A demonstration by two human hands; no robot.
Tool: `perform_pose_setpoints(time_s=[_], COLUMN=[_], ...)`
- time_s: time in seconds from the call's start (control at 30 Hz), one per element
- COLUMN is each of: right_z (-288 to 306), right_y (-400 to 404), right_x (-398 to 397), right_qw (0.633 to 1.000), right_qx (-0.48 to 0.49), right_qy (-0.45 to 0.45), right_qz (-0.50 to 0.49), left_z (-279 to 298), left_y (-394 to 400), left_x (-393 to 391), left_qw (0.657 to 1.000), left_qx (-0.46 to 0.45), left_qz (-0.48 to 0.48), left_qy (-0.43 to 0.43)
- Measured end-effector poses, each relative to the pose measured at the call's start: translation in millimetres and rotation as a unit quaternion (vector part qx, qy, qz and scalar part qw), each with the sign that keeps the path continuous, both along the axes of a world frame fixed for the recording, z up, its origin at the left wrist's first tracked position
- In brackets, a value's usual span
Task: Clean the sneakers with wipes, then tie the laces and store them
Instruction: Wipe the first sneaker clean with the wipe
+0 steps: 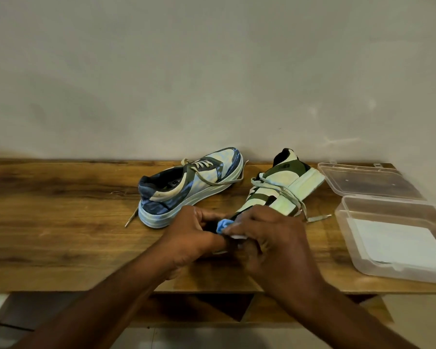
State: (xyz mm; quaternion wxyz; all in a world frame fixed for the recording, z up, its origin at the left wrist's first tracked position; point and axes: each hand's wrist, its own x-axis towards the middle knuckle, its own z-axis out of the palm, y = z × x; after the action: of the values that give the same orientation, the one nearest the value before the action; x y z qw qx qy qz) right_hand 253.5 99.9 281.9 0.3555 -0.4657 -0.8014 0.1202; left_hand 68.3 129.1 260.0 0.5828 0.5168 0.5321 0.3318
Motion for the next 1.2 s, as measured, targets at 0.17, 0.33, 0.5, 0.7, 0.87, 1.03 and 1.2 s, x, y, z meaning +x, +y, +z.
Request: perform_pose_setpoints(time_s=[0.17,0.33,0.5,0.7,0.87,1.03,1.2], right_z=[0.8,-3.2,-2.9,-8.3,-7.1,-6.8,-14.1], right_y=[16.1,45.8,18.5,7.0,39.1,26.0,1.5], right_x=[15.6,50.8,26.4,14.9,51.8,33.6,8.2], right_qw=[1.000,0.986,0.994,0.998,0.984,0.989,0.998], right_qx=[0.016,-0.008,-0.012,0.033,0.001,0.004,0.039], right_qy=[0.009,0.083,0.087,0.051,0.122,0.114,0.045], right_qz=[-0.015,-0.147,-0.067,0.002,-0.129,-0.096,0.013], left_z=[2.8,1.7,2.3,0.7,-1.7,-2.3,-2.8], left_y=[-0.3,1.2,2.4,0.6,3.5,5.1,1.6], left_x=[0.4,0.8,1.3,1.2,0.0,0.5,-0.1], left_qw=[1.000,1.000,1.000,0.999,1.000,1.000,0.999], left_qx=[-0.012,-0.005,-0.001,0.008,-0.006,-0.004,-0.001], left_qz=[-0.003,0.006,0.004,-0.009,0.004,0.014,-0.005], left_qy=[-0.020,0.001,-0.020,-0.037,-0.010,-0.018,-0.034])
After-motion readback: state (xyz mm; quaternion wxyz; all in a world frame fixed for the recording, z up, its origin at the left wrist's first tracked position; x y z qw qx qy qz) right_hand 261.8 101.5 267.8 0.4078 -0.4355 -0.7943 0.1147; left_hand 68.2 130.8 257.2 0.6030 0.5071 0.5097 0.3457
